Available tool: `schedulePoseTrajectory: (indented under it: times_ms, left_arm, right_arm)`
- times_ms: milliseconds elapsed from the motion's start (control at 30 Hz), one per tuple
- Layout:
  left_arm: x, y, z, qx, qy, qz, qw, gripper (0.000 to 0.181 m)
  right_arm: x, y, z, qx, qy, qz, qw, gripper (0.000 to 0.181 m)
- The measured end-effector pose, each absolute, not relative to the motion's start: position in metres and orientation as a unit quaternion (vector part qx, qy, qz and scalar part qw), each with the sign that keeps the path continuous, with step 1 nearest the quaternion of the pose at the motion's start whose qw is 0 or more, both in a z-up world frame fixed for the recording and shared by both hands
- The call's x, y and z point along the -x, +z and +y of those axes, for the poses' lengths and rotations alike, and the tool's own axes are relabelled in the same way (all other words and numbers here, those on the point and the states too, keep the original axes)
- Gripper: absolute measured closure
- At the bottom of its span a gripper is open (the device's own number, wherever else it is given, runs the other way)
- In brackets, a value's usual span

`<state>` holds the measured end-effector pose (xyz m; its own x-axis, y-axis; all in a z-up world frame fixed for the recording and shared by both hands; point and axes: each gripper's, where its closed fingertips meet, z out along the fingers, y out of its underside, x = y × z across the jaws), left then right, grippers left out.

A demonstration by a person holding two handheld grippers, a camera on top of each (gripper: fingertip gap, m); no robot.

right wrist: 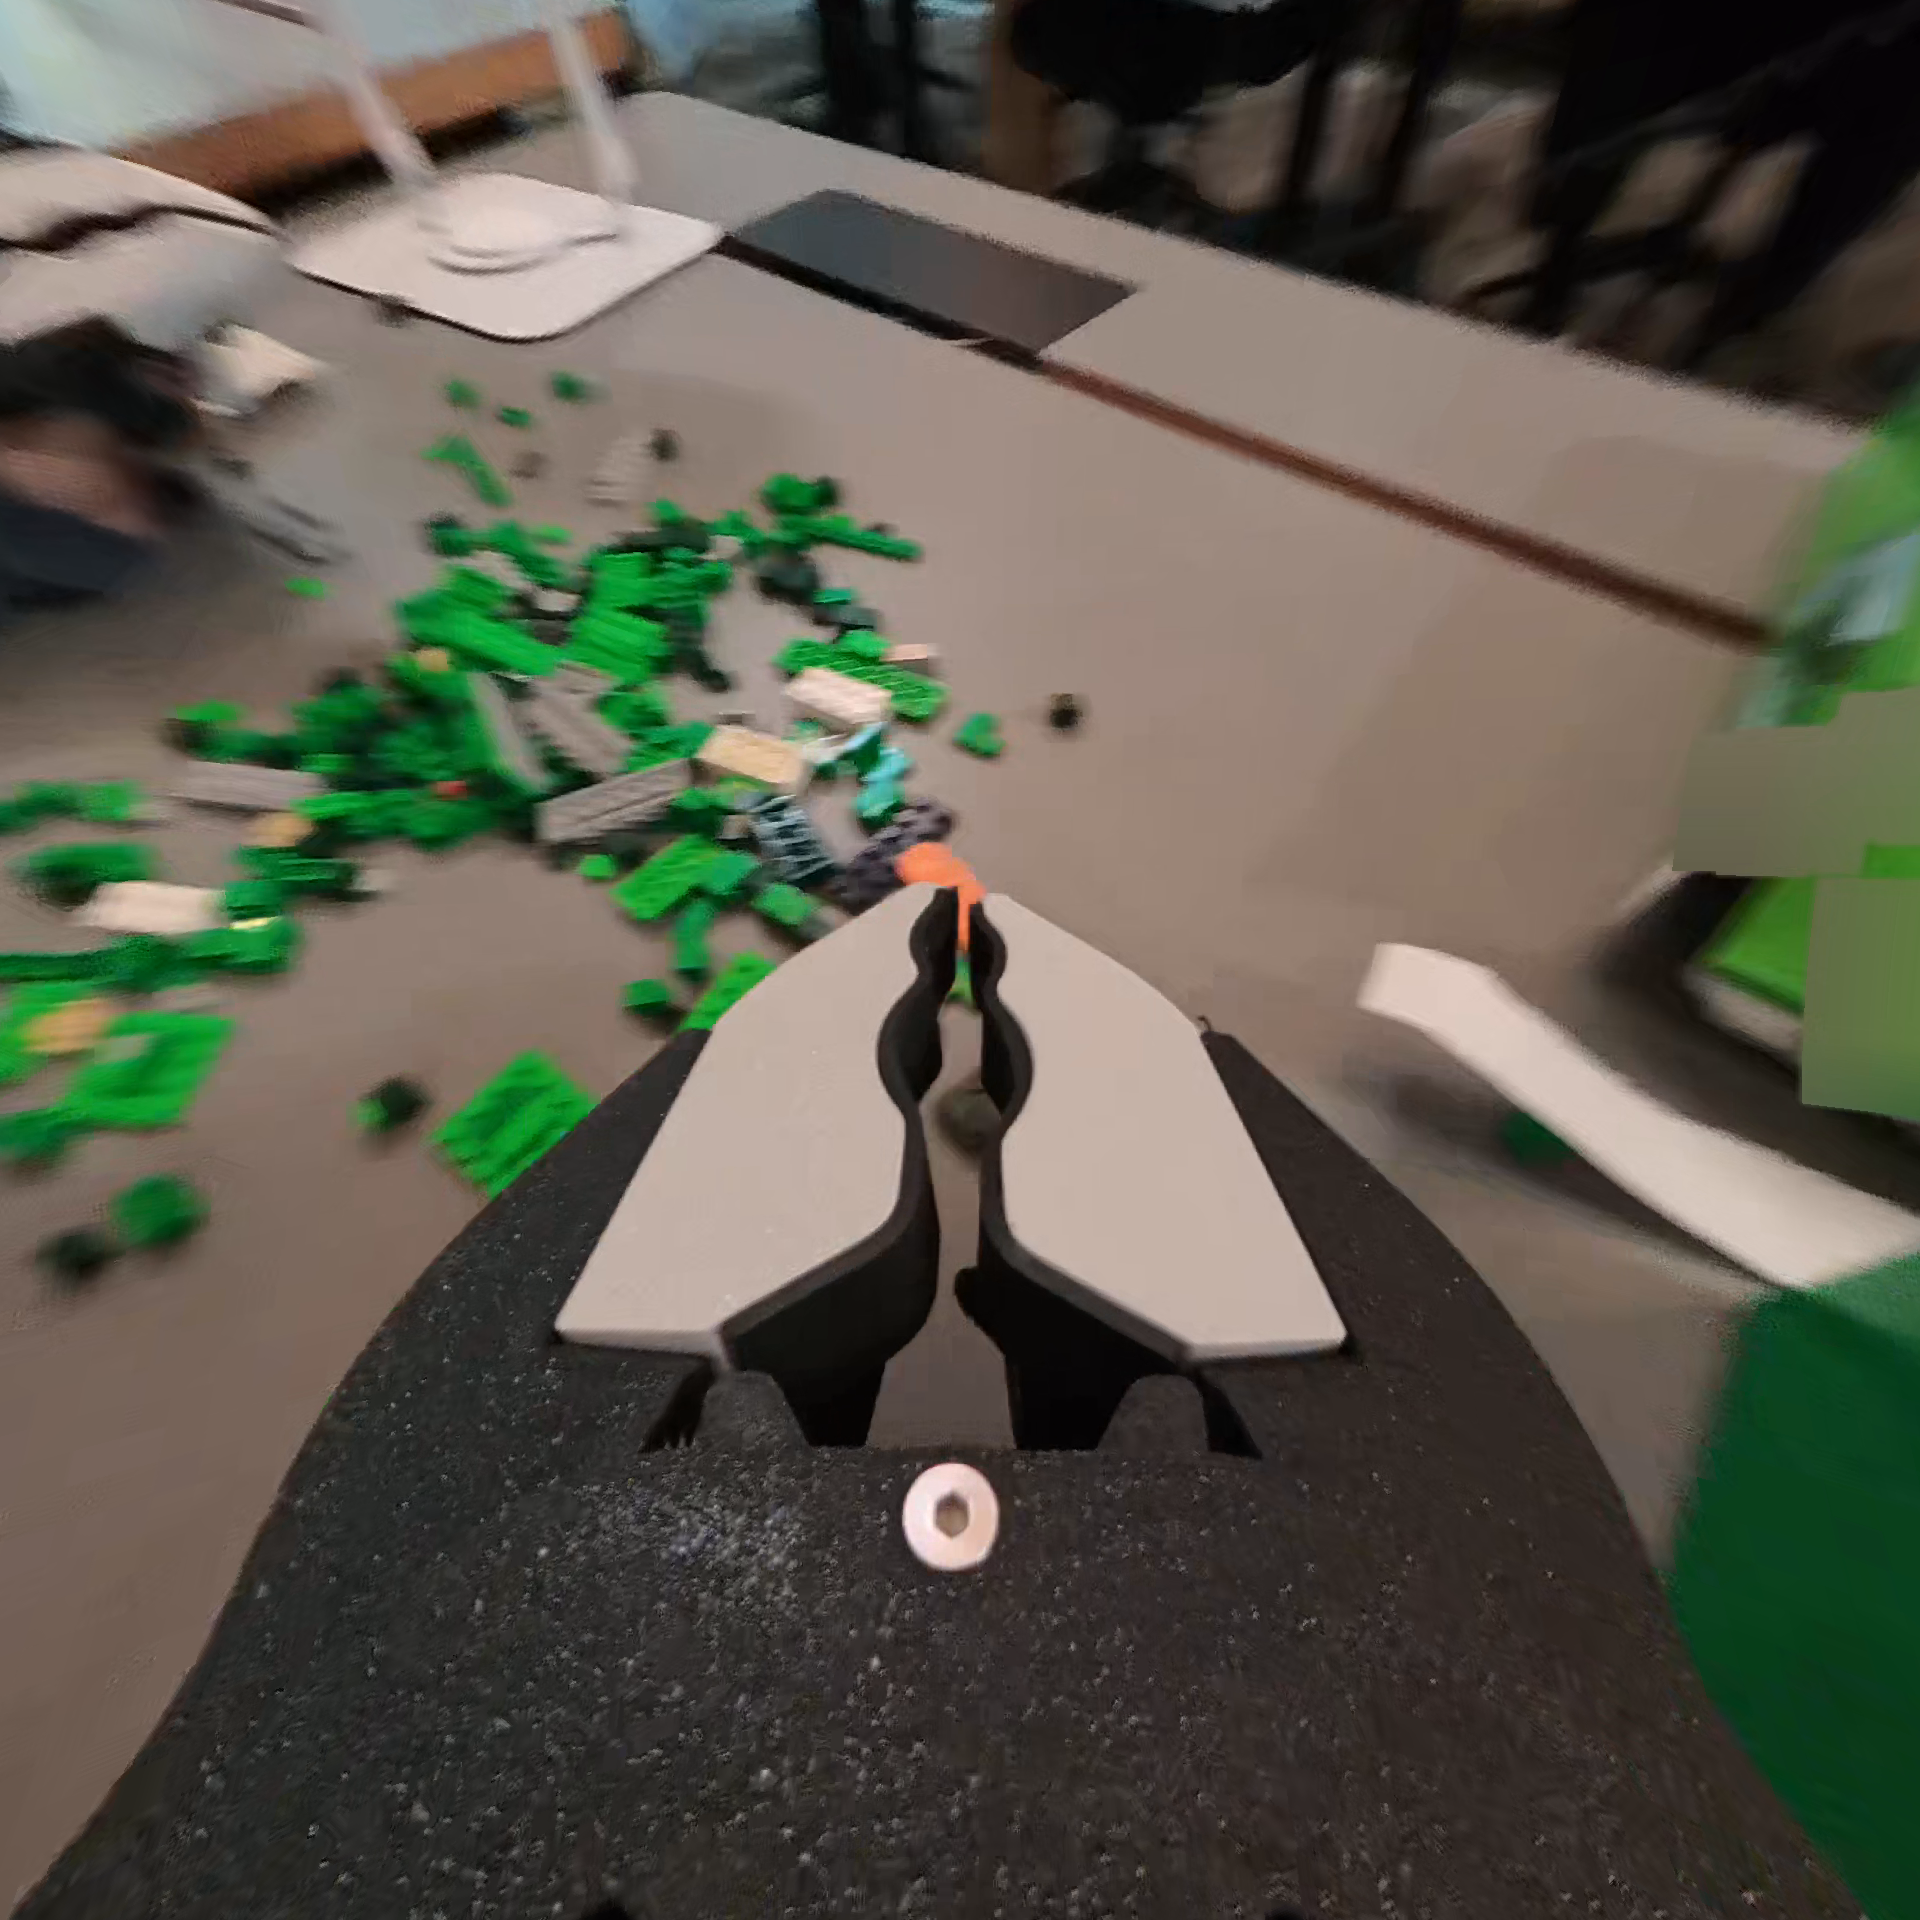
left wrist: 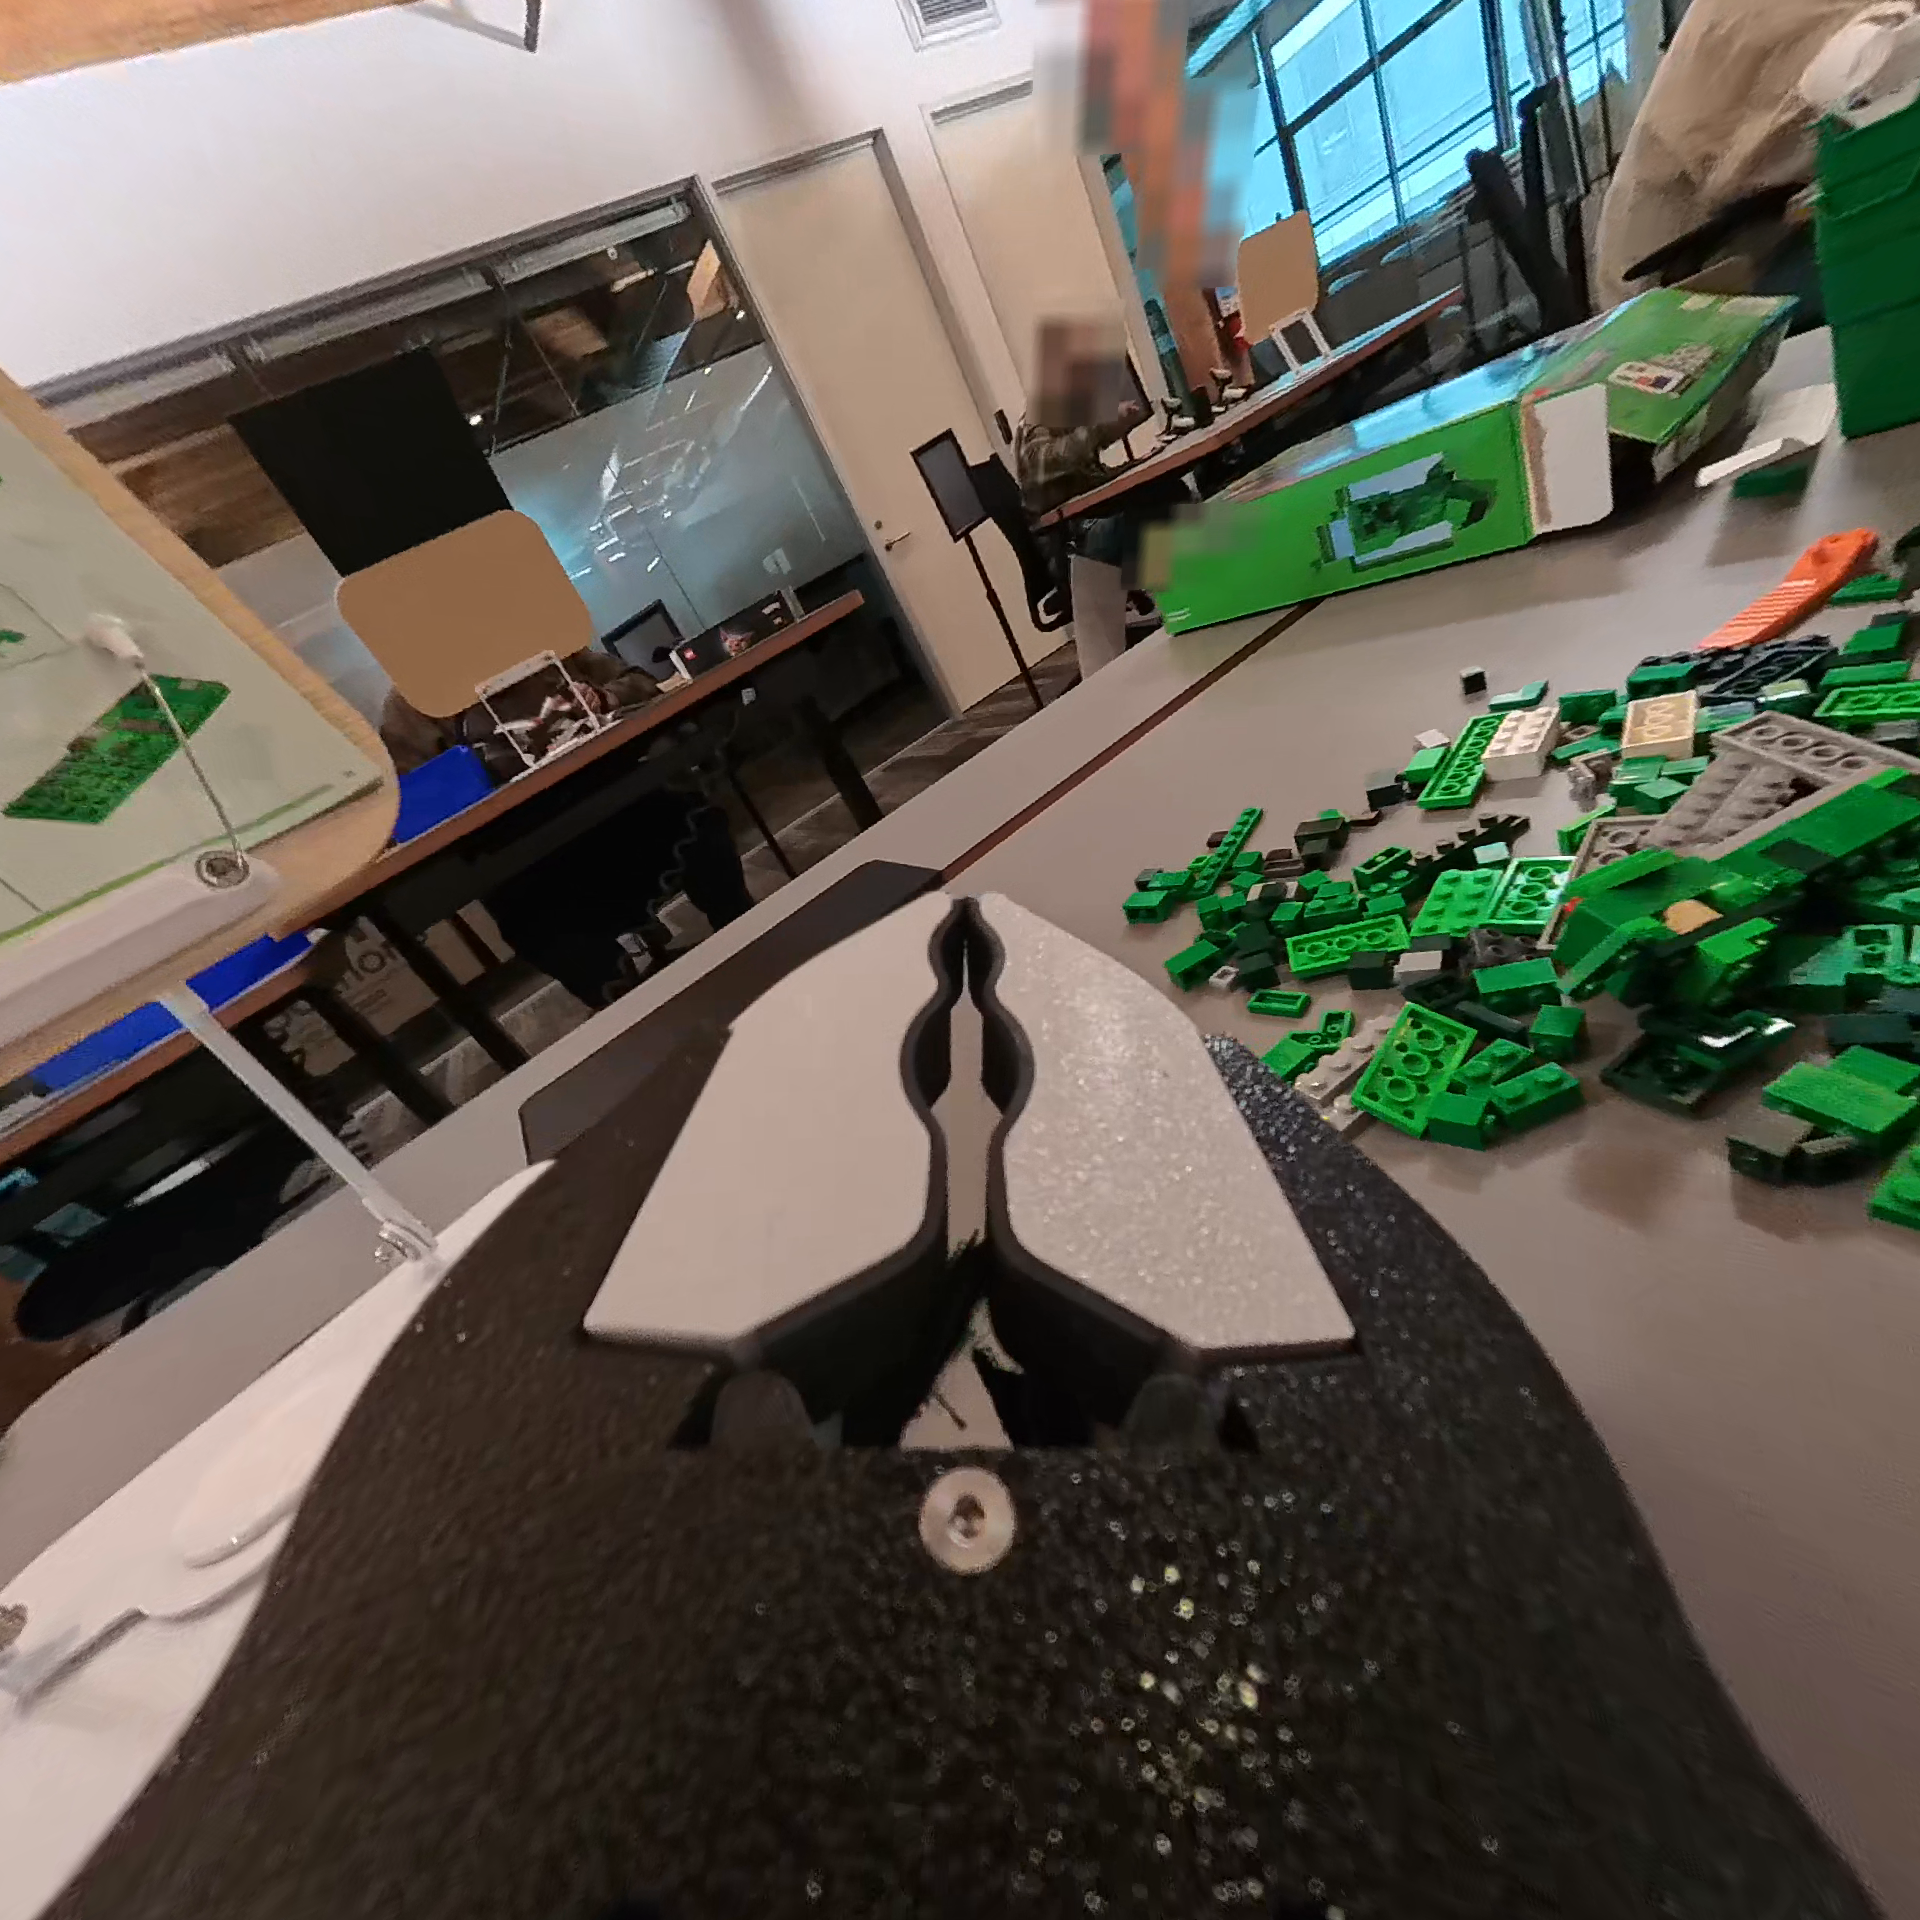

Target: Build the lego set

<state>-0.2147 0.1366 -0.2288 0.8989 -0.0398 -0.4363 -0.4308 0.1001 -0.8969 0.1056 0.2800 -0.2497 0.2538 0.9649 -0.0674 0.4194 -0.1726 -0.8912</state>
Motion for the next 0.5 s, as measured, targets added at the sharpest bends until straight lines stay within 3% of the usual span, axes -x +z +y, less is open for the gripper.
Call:
schedulePoseTrajectory:
  times_ms: [167,500]
  left_arm:
    - [0.217,-0.229,0.137,0.660,0.128,0.169,0.720,0.181]
    - [0.212,-0.234,0.139,0.666,0.133,0.189,0.709,0.181]
  right_arm:
    - [-0.110,-0.254,0.291,0.687,0.242,-0.526,0.439,0.173]
    - [-0.073,-0.246,0.269,0.593,0.215,-0.583,0.512,0.181]
